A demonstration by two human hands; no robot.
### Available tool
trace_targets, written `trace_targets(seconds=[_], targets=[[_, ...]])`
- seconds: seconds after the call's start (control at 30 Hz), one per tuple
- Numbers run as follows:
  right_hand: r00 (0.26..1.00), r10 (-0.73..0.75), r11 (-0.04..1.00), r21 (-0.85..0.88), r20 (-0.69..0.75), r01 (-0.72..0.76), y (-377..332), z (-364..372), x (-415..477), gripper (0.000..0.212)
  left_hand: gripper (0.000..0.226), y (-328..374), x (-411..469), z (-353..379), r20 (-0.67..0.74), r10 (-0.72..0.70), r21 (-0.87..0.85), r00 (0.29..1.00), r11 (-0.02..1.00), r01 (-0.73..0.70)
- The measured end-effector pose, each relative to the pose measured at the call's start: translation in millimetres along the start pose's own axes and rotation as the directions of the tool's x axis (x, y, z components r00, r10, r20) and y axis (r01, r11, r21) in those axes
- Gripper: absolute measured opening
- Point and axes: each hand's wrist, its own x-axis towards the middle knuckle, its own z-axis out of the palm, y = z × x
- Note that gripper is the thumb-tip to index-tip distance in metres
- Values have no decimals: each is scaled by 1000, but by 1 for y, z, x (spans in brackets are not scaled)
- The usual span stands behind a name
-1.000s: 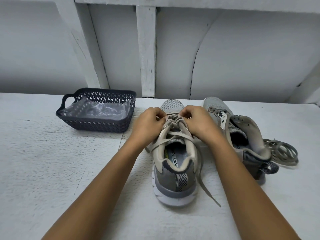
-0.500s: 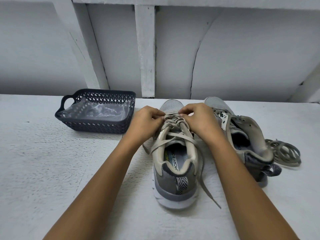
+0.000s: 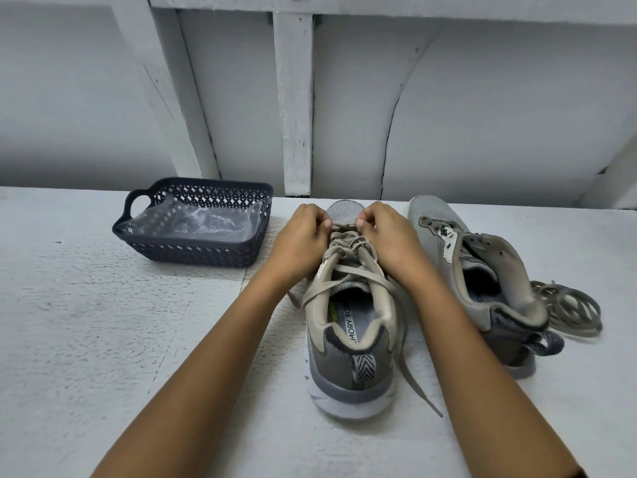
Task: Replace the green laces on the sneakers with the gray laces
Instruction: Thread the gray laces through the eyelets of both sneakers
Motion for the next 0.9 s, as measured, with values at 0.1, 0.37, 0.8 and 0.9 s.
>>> trace_targets(seconds=[0.1,0.37,0.8,0.9], targets=[[998,35,996,89,-53,-30,2,2,1,16,8,0,1,-1,-9,-9,-59,1000,998,8],[998,53,998,25,-40,-52,9,-4,2,20,15,-4,3,-6,30,-10,-34,999,999,11],[1000,18,999,-45,16,-17,3,1,4,13,8,-4,12,8,60,-57,-114,997,991,64],[1000,-26,1000,-17,-10,26,5,3,3,8,13,-2,11,10,34,-94,-195,995,976,99]])
